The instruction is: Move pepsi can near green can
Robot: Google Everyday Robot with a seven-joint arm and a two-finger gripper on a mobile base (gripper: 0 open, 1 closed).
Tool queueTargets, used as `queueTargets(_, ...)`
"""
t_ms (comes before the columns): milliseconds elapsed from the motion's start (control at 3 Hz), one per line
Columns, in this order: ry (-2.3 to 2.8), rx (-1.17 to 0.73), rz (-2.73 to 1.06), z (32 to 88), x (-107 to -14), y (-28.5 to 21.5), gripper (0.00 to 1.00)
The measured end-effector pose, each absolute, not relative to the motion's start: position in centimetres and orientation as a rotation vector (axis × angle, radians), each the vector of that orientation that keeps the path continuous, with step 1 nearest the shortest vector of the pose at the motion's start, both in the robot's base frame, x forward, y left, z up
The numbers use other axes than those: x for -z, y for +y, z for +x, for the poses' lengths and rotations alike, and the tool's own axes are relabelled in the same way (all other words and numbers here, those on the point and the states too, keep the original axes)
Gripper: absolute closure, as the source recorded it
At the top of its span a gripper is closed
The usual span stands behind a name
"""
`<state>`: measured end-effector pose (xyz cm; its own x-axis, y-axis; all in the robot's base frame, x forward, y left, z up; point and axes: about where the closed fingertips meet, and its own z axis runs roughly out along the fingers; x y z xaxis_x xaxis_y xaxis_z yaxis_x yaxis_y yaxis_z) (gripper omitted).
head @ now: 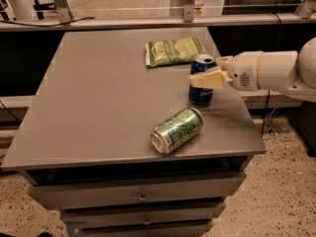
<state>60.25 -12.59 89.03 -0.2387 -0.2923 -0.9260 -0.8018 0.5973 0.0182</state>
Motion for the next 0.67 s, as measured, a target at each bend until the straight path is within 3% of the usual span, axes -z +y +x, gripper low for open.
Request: queueTargets(667,1.82,-0.646,-0.891,59.68,-88.91,-12.32,0.13)
